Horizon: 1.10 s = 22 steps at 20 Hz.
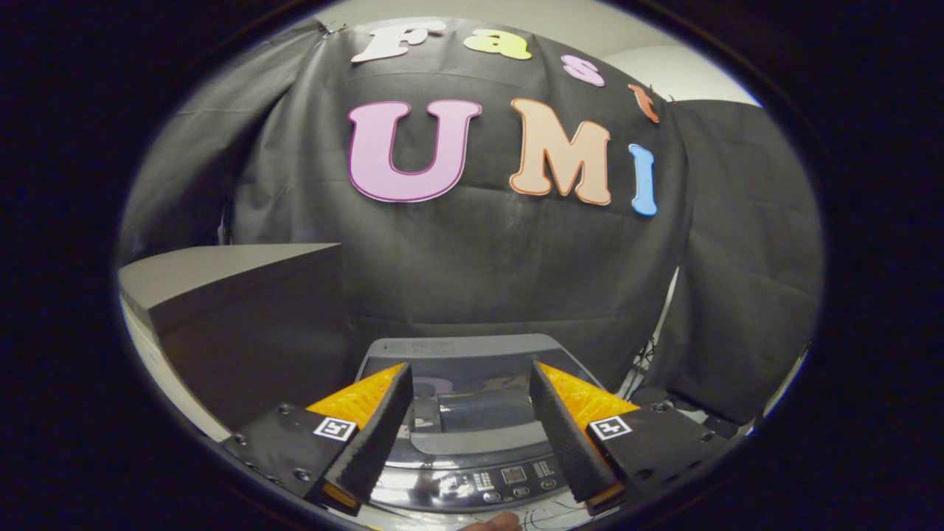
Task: Put the clothes into the washing machine and then close the washing machine lid.
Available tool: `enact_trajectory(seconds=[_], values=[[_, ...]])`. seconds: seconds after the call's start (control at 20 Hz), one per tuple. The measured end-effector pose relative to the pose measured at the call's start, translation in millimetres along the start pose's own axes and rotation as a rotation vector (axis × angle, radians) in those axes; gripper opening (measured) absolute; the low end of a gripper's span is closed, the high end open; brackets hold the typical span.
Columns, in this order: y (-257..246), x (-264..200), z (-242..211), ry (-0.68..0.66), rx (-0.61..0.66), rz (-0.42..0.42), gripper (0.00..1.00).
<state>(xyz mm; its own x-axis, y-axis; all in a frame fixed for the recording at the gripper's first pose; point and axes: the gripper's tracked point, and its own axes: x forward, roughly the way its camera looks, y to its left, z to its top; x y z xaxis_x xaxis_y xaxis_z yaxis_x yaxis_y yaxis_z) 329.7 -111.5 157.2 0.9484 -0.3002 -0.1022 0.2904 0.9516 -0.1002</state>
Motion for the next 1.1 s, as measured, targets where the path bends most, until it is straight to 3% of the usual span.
enact_trajectory(seconds=[0.4,1.1], values=[[-8.3,-66.4,-10.2,-0.007,0.044,0.012,1.00],[-31.2,-108.3,-27.3,-0.022,0.046,-0.037,1.00]])
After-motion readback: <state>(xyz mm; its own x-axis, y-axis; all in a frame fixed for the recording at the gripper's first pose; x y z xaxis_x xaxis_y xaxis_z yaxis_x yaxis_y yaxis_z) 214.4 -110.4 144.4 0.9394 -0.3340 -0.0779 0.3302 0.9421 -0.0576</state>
